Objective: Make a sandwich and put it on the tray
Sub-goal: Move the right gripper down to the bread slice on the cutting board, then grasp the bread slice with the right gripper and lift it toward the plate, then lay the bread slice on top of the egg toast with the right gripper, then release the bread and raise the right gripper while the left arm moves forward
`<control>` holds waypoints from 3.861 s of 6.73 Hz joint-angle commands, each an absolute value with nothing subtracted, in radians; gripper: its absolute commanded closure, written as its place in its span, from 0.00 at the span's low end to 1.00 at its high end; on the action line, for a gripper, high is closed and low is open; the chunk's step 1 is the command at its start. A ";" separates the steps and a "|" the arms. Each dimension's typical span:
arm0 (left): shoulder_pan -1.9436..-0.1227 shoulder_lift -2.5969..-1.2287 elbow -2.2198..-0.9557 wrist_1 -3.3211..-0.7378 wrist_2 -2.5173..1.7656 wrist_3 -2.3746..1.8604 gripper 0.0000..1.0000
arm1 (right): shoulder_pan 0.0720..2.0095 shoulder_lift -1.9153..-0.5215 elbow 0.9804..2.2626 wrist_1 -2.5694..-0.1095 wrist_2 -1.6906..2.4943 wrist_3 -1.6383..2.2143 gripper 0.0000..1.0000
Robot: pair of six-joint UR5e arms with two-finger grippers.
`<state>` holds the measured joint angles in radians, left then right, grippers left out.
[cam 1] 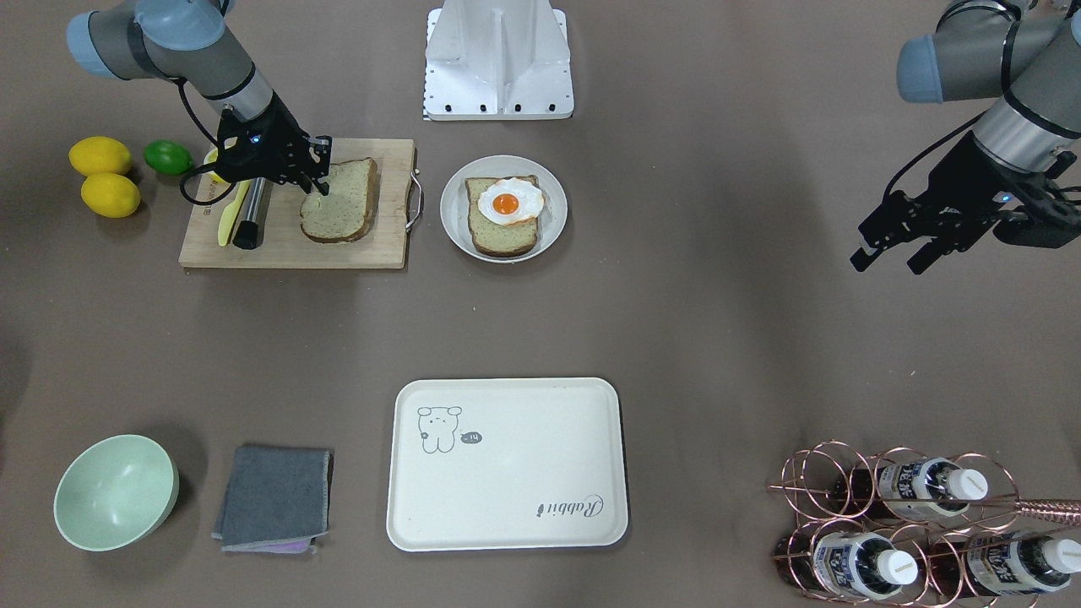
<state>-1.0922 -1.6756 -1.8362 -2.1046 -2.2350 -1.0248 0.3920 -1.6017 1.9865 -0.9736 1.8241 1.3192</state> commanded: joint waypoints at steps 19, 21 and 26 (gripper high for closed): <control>-1.092 -1.689 -1.795 -2.105 -2.237 -1.023 0.07 | 0.307 -1.111 1.810 -1.126 1.726 1.350 0.58; -1.092 -1.698 -1.789 -2.105 -2.237 -1.025 0.07 | 0.310 -1.100 1.807 -1.129 1.707 1.383 0.00; -1.074 -1.756 -1.799 -2.111 -2.246 -1.168 0.06 | 0.559 -1.100 1.913 -1.323 1.950 1.371 0.00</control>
